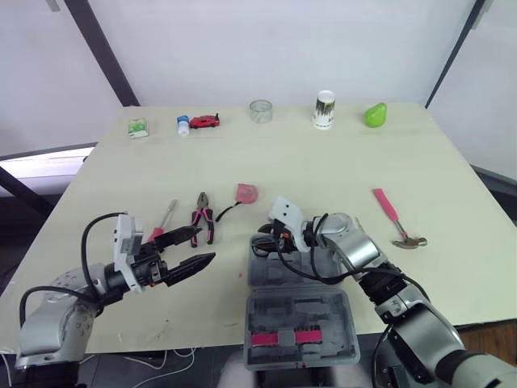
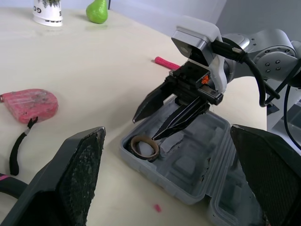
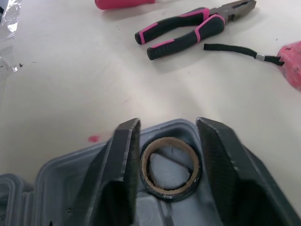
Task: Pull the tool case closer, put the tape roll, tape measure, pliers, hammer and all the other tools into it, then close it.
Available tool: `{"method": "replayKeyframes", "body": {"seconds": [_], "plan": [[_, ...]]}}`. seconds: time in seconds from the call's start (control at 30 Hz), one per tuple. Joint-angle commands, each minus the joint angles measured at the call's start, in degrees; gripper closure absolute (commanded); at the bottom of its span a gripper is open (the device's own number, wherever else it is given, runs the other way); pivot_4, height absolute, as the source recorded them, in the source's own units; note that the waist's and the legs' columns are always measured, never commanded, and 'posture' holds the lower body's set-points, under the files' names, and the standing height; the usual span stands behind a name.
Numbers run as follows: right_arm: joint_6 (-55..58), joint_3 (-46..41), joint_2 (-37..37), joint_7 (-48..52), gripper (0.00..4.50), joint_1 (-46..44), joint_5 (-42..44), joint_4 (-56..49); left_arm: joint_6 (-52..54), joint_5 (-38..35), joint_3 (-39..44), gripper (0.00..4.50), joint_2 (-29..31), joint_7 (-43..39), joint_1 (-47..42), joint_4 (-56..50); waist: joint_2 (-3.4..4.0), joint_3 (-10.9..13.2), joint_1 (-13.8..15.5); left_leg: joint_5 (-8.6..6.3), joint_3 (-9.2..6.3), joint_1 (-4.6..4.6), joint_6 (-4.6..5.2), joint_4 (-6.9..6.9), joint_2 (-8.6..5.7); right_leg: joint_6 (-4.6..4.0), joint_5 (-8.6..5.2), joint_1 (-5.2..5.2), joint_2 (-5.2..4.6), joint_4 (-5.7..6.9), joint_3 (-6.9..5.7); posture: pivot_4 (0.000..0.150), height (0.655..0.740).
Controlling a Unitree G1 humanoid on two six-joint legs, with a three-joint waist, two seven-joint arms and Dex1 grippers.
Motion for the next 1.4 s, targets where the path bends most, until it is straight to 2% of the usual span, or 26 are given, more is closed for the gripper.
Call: {"method": "replayKeyframes", "body": {"seconds": [0.03, 0.57, 0.83, 0.93, 1.03, 1.17, 1.3, 1.4], "plan": [[-1.6, -0.1, 0.8, 0.0, 2.29, -0.4, 0.2, 0.1, -0.7, 0.3, 0.2, 0.00, 0.8, -0.5, -0.4, -0.5, 0.00, 0.0, 0.0, 0.00, 0.00, 0.00, 0.00, 0.00, 0.00, 0.00, 0.00, 0.00, 0.00, 0.00, 0.00, 0.150, 0.7400], [-8.3, 0.8, 2.3, -0.6, 2.29, -1.3, -3.0, 9.6, -0.8, 0.6, -0.1, 0.00, -0.1, 0.4, 0.7, -2.0, 0.00, 0.0, 0.0, 0.00, 0.00, 0.00, 0.00, 0.00, 0.00, 0.00, 0.00, 0.00, 0.00, 0.00, 0.00, 0.150, 0.7400], [-16.2, 6.2, 0.2, -1.0, 2.29, 0.0, -10.5, 15.7, -1.0, 0.8, -0.5, 0.00, -0.3, 0.7, 0.5, -1.9, -0.02, 0.0, -0.1, 0.01, 0.02, 0.09, -0.01, 0.00, 0.00, 0.00, 0.00, 0.03, -0.01, 0.04, 0.02, 0.150, 0.7400], [-16.8, 5.3, 0.5, -1.0, 2.29, 0.8, -10.0, 15.5, -1.1, 0.8, -0.7, 0.00, -0.4, 0.8, 0.5, -1.8, -0.02, 0.0, -0.1, 0.01, 0.02, 0.17, -0.02, 0.00, 0.00, 0.00, 0.00, 0.09, 0.01, 0.06, 0.04, 0.150, 0.7400], [-16.9, 1.0, 1.4, -1.6, 2.29, 1.4, -6.1, 11.6, -1.2, 0.8, -0.9, 0.00, -0.8, 1.0, 0.4, -1.7, -0.03, 0.0, 0.0, 0.02, 0.00, 0.23, -0.03, 0.00, 0.02, 0.00, 0.00, 0.16, 0.02, 0.06, 0.03, 0.150, 0.7400], [-17.5, -7.9, 3.7, -2.5, 2.29, 3.9, 3.9, 1.5, -1.4, 1.4, -0.8, 0.00, -2.0, 3.5, 0.1, -1.2, 0.00, 0.0, 0.1, 0.02, -0.02, 0.15, -0.03, 0.00, 0.06, 0.00, 0.00, 0.15, -0.03, 0.02, 0.01, 0.150, 0.7400], [-16.5, -13.5, -0.2, -3.6, 2.29, 13.1, 9.6, -15.5, -2.9, 3.3, -0.1, 0.00, -4.1, 7.6, 0.4, 0.2, -0.02, 0.0, 0.5, 0.02, -0.06, 0.08, -0.03, -0.02, 0.05, 0.02, 0.00, 0.13, -0.13, -0.02, -0.03, 0.150, 0.7400], [-12.3, -15.4, -5.1, -2.9, 2.29, 19.9, 12.1, -23.8, -3.4, 3.6, 0.6, 0.00, -4.7, 8.5, 1.8, 0.7, -0.07, 0.0, 0.6, 0.01, -0.06, 0.06, -0.02, -0.04, 0.01, 0.04, 0.00, 0.16, -0.22, -0.10, -0.07, 0.150, 0.7400]]}}
